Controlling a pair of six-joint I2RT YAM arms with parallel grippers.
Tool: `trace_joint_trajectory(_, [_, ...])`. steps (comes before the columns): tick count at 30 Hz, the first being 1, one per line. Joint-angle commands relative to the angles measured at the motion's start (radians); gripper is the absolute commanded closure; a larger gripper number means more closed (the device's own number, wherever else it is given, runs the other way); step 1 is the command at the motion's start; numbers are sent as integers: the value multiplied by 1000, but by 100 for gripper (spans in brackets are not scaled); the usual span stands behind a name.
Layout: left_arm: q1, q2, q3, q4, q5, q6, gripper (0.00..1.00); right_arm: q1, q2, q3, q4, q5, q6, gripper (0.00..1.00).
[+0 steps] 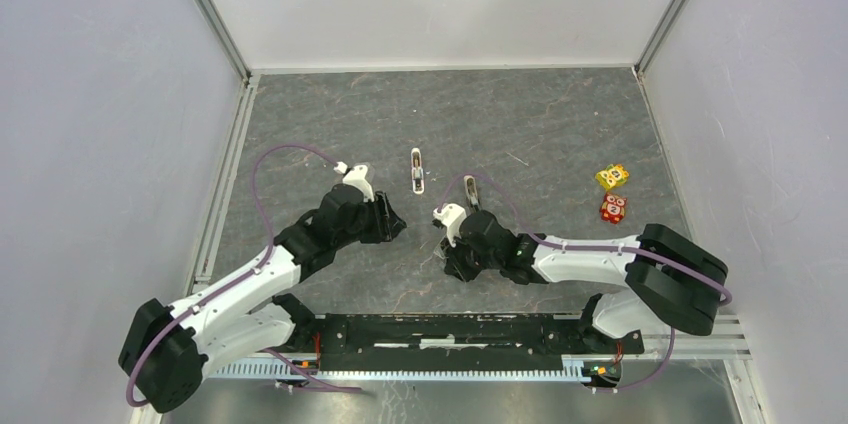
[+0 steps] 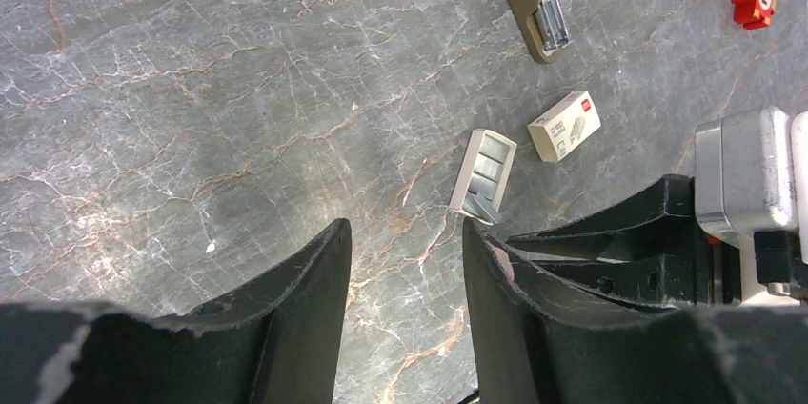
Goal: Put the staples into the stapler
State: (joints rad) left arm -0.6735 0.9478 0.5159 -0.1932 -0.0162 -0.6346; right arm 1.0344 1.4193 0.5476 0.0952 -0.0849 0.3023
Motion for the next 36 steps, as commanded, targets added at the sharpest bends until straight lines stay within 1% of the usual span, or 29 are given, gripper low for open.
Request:
trace_joint_trajectory(1, [6, -31, 36, 0, 12, 58, 46, 7, -44, 14, 21, 25, 16, 81])
trace_joint_trajectory(4, [6, -44, 38, -3, 12, 94, 45, 6, -59, 15, 21, 27, 25, 81])
trace_joint_trajectory(9, [6, -65, 56, -14, 49, 154, 44, 4, -57, 19, 14, 39, 40, 80])
trace_joint_trajectory(14, [6, -64, 63, -31, 57, 152, 43, 0, -30, 2, 16, 35, 68, 80])
trace_joint_trajectory(18, [7, -60, 58, -29, 61, 148, 43, 0, -41, -9, 34, 19, 89, 80])
trace_joint_trajectory(21, [6, -60, 57, -27, 60, 144, 43, -6, -43, -10, 30, 14, 98, 77])
trace_joint_trajectory(24, [6, -60, 59, -28, 62, 141, 42, -13, -32, -15, 30, 4, 106, 78])
trace_joint_trajectory(28, [6, -63, 56, -27, 65, 141, 42, -20, -36, -40, 63, -20, 135, 80])
trace_joint_trajectory(31, [6, -66, 51, -30, 65, 141, 42, -31, -44, -57, 92, -39, 161, 77])
trace_joint_trajectory(36, [6, -73, 51, -31, 65, 142, 41, -58, -58, -93, 153, -91, 210, 78])
